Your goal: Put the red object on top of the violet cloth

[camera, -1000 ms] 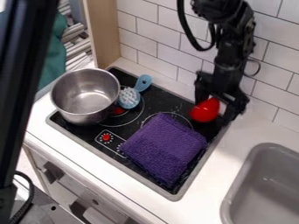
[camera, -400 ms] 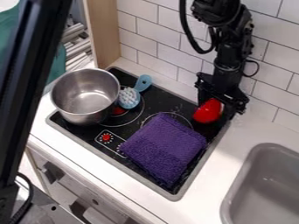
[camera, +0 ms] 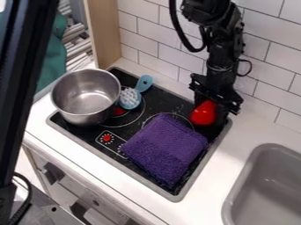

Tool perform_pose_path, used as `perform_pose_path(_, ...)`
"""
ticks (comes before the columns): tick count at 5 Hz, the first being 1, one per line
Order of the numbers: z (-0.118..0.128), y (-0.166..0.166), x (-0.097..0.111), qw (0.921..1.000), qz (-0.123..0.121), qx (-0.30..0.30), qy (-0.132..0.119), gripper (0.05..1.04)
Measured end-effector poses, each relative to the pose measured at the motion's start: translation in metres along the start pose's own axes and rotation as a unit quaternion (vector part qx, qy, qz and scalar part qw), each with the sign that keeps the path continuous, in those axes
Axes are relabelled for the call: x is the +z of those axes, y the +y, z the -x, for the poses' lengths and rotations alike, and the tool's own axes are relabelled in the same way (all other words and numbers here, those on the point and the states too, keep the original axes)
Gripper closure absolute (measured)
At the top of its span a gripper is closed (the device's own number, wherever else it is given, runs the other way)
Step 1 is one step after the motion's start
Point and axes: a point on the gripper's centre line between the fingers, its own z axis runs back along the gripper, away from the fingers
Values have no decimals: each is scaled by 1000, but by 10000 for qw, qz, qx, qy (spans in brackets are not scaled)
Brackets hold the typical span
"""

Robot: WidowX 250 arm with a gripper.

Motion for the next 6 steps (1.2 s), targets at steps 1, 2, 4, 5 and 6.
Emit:
perform_pose_path(1, -7, -7, 9, 9991, -91, -329, -232, 549)
perform_pose_path(2, -12, -18, 47, 9949, -264, -519, -821, 550)
perform_pose_path(4, 76, -29, 63, 9983, -309, 289, -411, 559)
perform_pose_path(5, 102, -26, 53, 9979, -182, 599, -171, 559)
perform_pose_path(6, 106, -22, 49, 9972, -124, 734, -88, 559)
